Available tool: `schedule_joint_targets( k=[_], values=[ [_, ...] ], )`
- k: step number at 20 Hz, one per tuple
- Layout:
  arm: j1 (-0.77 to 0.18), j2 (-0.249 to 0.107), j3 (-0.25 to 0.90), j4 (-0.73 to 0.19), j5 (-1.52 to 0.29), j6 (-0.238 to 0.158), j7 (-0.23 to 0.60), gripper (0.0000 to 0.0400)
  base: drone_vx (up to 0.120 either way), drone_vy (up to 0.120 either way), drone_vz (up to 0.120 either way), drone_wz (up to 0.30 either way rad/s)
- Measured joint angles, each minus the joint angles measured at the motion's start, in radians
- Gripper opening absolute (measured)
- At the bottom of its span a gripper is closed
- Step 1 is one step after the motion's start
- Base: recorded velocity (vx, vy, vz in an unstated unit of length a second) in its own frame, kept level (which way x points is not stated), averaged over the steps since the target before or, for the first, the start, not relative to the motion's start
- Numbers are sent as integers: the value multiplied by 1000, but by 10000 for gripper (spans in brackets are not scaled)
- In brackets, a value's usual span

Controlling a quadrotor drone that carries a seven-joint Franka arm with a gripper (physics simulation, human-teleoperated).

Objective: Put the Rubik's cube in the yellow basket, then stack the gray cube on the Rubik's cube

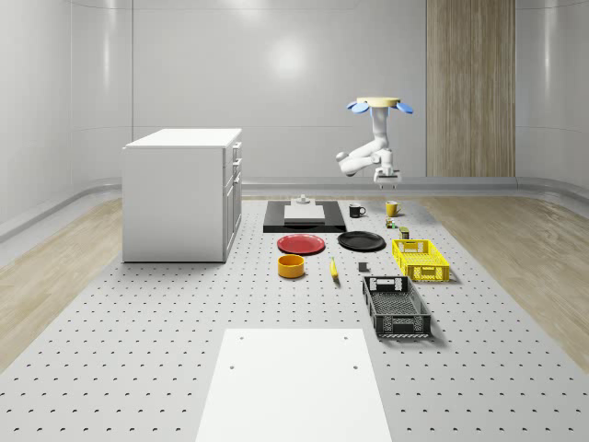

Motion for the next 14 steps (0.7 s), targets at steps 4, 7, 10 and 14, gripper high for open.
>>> schedule_joint_targets(
  k=[4, 7, 10, 14],
  values=[
    [-13, -22, 10, 1, 9, 16, 11, 400, 0, 0, -120, 0],
    [-21, -39, 16, 2, 17, 28, 18, 400, 0, 0, -120, 0],
    [-28, -54, 22, 3, 25, 42, 24, 400, 0, 0, -120, 0],
    [-36, -75, 29, 5, 36, 60, 32, 400, 0, 0, -120, 0]
  ],
)
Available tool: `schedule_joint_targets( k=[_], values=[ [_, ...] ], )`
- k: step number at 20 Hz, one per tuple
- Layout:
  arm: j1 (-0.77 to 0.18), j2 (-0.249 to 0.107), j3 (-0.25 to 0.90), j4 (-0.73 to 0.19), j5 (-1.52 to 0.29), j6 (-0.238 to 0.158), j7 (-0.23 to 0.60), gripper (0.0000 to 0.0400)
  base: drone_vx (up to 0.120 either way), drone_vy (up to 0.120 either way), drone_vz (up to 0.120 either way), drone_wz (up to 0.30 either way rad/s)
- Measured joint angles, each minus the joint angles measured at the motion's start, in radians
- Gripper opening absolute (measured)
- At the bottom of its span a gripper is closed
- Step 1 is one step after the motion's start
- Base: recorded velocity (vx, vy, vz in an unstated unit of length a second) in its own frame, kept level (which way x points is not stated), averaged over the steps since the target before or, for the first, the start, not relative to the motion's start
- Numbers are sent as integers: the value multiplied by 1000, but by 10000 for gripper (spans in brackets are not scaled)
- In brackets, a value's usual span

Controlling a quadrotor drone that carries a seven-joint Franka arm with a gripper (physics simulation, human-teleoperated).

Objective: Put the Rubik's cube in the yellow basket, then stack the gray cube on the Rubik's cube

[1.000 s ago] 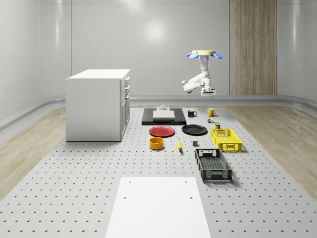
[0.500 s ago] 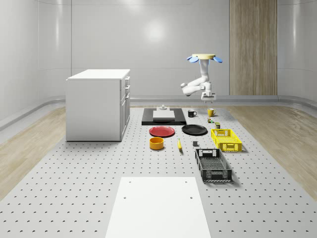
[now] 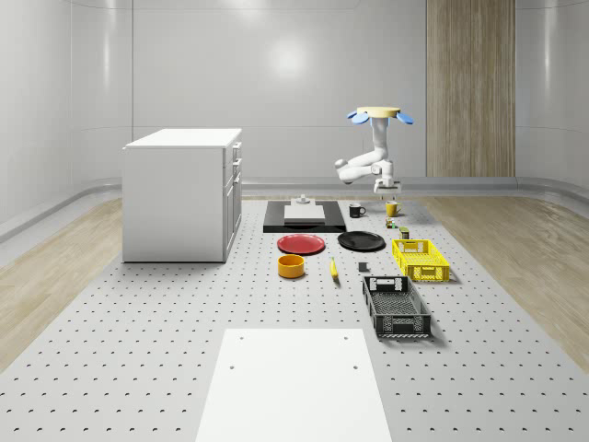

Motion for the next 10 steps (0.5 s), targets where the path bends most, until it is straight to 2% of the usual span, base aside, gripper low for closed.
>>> schedule_joint_targets(
  k=[10],
  values=[
    [-16, -48, 15, 3, 25, 44, 15, 400, 0, 0, -120, 0]
  ],
)
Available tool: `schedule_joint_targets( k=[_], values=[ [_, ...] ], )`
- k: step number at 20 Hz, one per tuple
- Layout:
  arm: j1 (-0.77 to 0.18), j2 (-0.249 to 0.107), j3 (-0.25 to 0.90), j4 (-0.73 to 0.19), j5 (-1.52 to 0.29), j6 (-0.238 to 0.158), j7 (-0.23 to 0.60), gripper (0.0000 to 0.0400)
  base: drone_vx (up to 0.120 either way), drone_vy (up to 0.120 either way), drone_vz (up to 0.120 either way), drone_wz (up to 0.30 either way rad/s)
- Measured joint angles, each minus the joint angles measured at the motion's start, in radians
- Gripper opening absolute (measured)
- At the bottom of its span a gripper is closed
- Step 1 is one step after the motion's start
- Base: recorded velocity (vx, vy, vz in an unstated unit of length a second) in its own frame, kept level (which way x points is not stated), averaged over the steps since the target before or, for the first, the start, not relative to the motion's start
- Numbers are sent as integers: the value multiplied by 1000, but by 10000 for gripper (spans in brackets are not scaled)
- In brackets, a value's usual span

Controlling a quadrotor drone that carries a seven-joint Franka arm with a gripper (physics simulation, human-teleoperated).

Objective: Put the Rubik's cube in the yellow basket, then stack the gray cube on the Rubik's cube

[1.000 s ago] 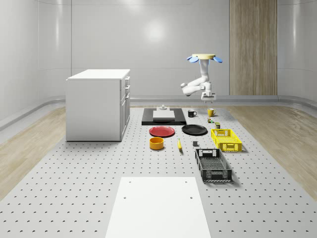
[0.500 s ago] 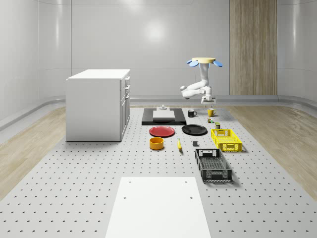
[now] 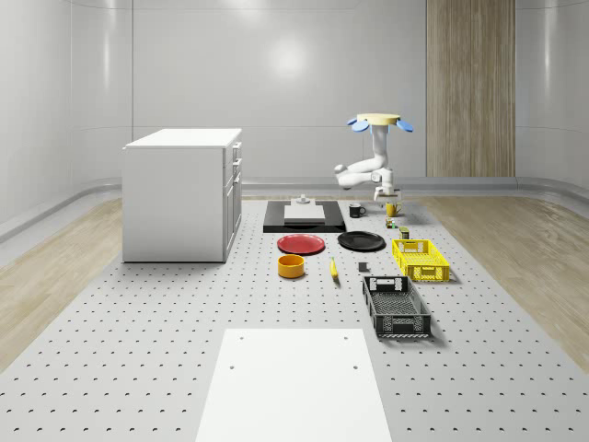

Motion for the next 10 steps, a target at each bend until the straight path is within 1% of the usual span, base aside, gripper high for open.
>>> schedule_joint_targets(
  k=[2, 4, 9, 10],
  values=[
    [-3, -9, 3, 1, 5, 8, 3, 400, 0, 0, -120, 0],
    [-6, -18, 5, 1, 9, 17, 5, 400, 0, 60, -120, 0],
    [-12, -40, 11, 3, 20, 37, 12, 400, 0, 0, -120, 0],
    [-14, -44, 12, 3, 22, 41, 13, 400, 0, 0, -80, 0]
  ],
)
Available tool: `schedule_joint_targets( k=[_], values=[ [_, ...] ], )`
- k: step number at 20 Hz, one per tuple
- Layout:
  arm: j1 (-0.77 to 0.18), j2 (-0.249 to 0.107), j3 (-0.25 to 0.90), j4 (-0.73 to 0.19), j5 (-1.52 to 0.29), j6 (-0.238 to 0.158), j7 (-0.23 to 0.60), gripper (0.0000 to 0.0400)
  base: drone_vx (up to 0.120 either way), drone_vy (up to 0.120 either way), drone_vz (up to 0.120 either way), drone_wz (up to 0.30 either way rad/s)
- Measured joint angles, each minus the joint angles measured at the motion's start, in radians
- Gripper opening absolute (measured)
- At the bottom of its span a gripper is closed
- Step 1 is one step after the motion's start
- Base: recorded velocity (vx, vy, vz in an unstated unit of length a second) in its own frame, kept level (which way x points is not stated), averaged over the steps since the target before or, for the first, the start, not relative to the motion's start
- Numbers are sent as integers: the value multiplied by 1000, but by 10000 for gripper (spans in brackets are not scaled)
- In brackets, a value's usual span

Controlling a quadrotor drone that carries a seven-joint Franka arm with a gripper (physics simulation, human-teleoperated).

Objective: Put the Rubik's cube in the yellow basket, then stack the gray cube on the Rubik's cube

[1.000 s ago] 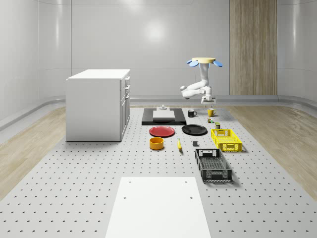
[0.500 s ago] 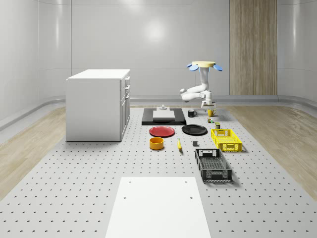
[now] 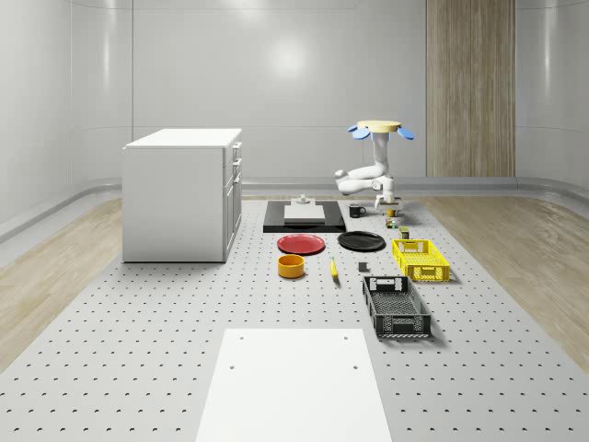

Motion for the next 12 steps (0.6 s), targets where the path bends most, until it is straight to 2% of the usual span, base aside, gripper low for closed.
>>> schedule_joint_targets(
  k=[12],
  values=[
    [-22, -52, -41, 10, -27, 64, 19, 400, 0, 0, 0, 0]
  ],
)
